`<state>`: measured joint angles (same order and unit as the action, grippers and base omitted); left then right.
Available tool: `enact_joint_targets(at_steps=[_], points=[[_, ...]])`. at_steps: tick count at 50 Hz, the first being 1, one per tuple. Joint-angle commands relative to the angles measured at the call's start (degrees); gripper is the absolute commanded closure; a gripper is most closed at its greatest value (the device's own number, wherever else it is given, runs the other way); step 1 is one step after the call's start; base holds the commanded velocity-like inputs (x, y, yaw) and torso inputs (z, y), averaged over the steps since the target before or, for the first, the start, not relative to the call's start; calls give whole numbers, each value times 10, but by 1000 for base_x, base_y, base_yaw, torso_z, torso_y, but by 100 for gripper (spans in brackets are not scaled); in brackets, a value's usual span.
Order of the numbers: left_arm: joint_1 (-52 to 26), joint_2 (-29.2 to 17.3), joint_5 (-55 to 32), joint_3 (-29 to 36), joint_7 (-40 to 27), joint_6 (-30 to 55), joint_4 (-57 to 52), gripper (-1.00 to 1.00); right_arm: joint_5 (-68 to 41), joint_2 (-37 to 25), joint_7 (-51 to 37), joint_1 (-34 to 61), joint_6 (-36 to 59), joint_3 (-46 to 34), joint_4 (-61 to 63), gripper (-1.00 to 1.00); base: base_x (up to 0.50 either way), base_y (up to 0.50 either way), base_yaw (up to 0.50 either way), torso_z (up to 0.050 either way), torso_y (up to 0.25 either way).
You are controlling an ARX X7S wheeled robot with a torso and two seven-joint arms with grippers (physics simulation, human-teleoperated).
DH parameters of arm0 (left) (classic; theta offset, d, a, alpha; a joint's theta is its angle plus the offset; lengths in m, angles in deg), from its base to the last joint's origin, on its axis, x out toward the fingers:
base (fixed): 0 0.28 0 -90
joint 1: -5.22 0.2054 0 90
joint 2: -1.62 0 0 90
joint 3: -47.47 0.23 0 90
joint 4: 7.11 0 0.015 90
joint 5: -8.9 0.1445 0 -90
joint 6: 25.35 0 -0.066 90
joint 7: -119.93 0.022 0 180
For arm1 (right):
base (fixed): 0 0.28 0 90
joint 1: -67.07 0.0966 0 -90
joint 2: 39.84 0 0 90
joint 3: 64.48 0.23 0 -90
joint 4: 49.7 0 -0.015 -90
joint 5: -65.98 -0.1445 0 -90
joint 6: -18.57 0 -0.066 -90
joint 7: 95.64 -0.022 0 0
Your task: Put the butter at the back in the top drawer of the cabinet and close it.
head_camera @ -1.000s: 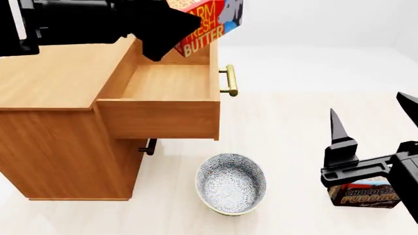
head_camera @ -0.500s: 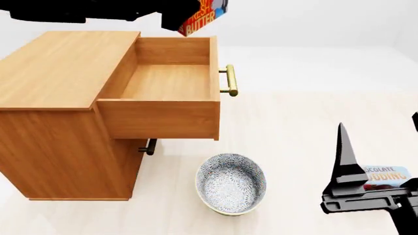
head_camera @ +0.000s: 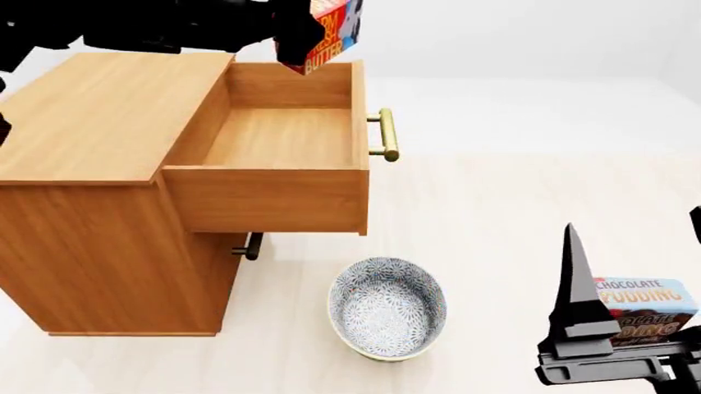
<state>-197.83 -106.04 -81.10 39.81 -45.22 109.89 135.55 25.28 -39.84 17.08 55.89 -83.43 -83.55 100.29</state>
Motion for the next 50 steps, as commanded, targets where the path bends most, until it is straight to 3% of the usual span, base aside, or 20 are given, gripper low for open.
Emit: enact_joint_targets(at_steps=[1, 25, 50], points=[[-4, 28, 20, -14, 18, -12, 65, 100, 10, 0, -1, -5, -4, -2, 0, -100, 0, 0, 0, 0, 0], [31, 96, 62, 17, 87, -40, 197, 100, 21, 0, -6, -13, -5, -6, 0, -100, 0, 0, 0, 0, 1], [62, 112, 77, 0, 101, -46, 223, 100, 32, 0, -10, -19, -9, -9, 0, -100, 0, 0, 0, 0, 1]])
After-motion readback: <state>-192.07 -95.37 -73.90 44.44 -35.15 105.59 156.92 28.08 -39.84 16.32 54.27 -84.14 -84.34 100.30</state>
